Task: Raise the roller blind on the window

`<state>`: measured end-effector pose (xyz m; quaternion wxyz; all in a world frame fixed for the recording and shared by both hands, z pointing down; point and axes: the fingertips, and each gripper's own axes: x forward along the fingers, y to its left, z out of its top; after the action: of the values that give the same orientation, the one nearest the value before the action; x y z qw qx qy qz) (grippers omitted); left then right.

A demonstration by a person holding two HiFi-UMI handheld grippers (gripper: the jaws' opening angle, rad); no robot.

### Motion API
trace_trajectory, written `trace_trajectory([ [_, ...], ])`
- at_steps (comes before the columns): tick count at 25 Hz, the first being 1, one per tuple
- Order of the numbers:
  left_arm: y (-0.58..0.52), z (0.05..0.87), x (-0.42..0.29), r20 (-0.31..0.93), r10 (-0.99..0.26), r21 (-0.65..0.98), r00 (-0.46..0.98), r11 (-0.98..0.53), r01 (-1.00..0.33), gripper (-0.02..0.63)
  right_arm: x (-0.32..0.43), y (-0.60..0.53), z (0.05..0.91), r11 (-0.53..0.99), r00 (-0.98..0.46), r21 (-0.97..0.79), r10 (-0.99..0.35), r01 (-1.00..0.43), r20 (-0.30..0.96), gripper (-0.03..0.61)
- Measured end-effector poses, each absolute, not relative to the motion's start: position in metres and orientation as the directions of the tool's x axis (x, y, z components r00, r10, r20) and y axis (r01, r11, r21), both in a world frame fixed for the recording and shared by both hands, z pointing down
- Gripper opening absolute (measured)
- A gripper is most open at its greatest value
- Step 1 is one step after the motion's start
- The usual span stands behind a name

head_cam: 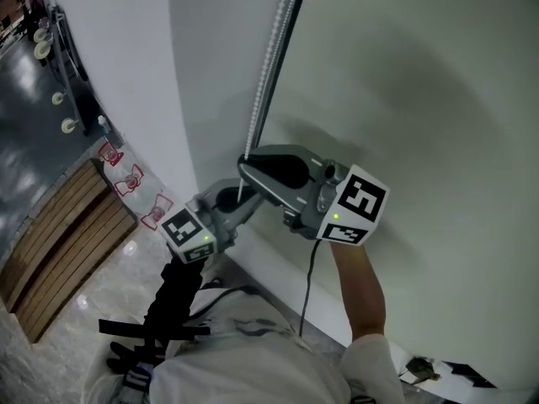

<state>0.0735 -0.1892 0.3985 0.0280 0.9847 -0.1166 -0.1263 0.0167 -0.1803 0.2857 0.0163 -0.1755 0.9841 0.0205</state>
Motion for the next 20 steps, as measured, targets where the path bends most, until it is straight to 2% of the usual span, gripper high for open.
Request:
trace_trajectory([
  [1,-0.186,0.398,0.075,-0.253,-0.218,0.092,0.943,-0.975,-0.200,-0.003,0.019,-0.182,0.285,0.937,-0.937,0.040,-0.347,-0.348,-0.045,0.047],
  [2,-0.184,0.398,0.077,-0.257,-0.203,0.097,0.945,-0.978,-0.184,-0.003,0.022,-0.184,0.284,0.935,-0.935,0.041,-0.350,-0.352,-0.050,0.128],
  [4,-0.181,0.397,0.079,-0.261,-0.183,0.104,0.948,-0.981,-0.161,-0.003,0.028,-0.190,0.276,0.931,-0.931,0.036,-0.359,-0.362,-0.063,0.185],
  [11,-0.177,0.399,0.082,-0.260,-0.157,0.105,0.953,-0.985,-0.133,-0.003,0.039,-0.215,0.218,0.915,-0.911,0.073,-0.384,-0.398,-0.150,0.190],
  [20,-0.176,0.406,0.084,-0.230,-0.157,0.096,0.960,-0.986,-0.138,-0.003,0.036,-0.227,0.134,0.911,-0.901,0.151,-0.335,-0.385,-0.275,0.171],
])
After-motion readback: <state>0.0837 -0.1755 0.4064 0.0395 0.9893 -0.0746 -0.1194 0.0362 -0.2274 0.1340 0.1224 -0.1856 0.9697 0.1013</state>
